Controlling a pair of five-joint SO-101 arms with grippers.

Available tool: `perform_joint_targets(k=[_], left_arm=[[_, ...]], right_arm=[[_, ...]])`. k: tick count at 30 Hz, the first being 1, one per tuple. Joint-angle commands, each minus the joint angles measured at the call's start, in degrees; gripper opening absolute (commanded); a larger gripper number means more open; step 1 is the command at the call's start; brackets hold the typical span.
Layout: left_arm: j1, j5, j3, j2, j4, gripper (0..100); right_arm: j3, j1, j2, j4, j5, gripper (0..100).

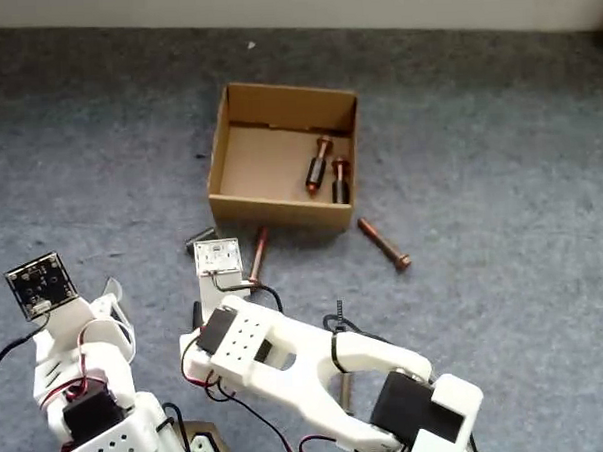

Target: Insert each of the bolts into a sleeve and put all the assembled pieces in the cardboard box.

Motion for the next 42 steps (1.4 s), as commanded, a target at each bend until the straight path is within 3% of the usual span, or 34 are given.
perform_joint_targets(k=[1,8,14,20,22,25,31,36,42], left_arm=[[0.8,0.3,-1.1,-0.5,-0.9,23],[0.7,0.3,-1.1,-0.5,-0.9,23],[0.8,0.3,-1.0,-0.5,-0.9,23],[0.9,0.3,-1.0,-0.5,-0.8,23],[0.9,0.3,-1.0,-0.5,-0.8,23],[0.9,0.3,-1.0,-0.5,-0.8,23],[0.9,0.3,-1.0,-0.5,-0.8,23],[0.9,0.3,-1.0,-0.5,-0.8,23],[1.0,0.3,-1.0,-0.5,-0.8,23]], right_arm=[[-0.4,1.1,0.3,0.7,-0.4,17.0],[-2.9,2.3,2.2,0.7,0.1,17.0],[-3.2,7.9,2.2,0.7,6.5,16.6],[-2.9,7.5,2.2,1.0,12.5,16.5],[-2.8,7.4,2.2,1.0,13.4,13.5],[-2.8,7.3,1.8,1.0,17.6,0.5],[-3.3,7.5,0.7,9.2,21.2,0.5],[-5.5,11.7,-13.0,17.5,26.5,0.5],[2.0,24.3,-33.6,17.7,31.7,0.5]])
